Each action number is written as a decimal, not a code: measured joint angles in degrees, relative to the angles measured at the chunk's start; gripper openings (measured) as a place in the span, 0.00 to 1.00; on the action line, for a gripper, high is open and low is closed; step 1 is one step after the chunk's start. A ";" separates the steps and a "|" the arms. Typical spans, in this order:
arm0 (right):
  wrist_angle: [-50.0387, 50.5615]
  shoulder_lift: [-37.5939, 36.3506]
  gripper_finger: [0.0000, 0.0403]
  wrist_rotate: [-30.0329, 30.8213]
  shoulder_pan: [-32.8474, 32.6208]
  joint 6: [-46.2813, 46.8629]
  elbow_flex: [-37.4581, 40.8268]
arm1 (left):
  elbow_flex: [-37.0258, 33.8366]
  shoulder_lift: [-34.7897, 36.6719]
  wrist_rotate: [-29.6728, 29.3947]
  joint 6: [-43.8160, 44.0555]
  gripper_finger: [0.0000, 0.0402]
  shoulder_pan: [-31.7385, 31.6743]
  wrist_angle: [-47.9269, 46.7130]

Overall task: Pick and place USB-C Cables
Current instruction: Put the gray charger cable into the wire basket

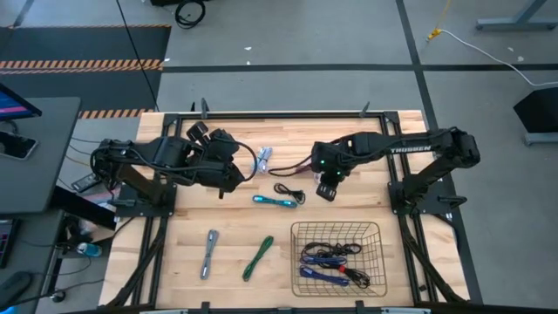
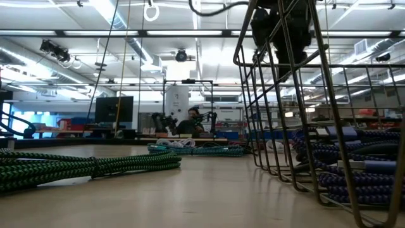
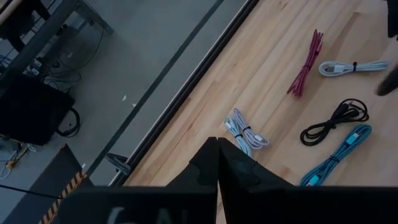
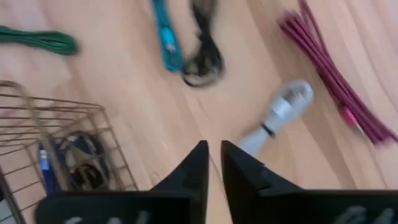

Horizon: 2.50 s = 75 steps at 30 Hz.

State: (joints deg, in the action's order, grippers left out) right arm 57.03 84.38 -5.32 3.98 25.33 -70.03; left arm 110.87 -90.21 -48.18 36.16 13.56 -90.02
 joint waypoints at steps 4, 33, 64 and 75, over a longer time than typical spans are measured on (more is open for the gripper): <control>-0.21 0.00 0.23 1.95 -1.06 7.21 1.53 | 0.00 0.00 0.00 0.00 0.01 0.01 0.01; -23.84 -0.02 0.37 1.13 1.50 22.90 22.45 | 0.00 0.00 0.00 -1.27 0.01 0.02 0.00; -34.83 -0.26 0.41 2.32 3.42 27.64 33.58 | 0.00 0.00 -0.02 -0.95 0.01 0.02 0.00; -35.30 -0.02 0.05 0.05 3.46 25.42 33.48 | 0.00 0.00 -0.02 -0.81 0.01 0.00 0.00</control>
State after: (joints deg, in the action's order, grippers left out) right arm 21.74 84.36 -5.27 7.44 50.75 -36.55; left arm 110.87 -90.21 -48.20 35.35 13.57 -90.02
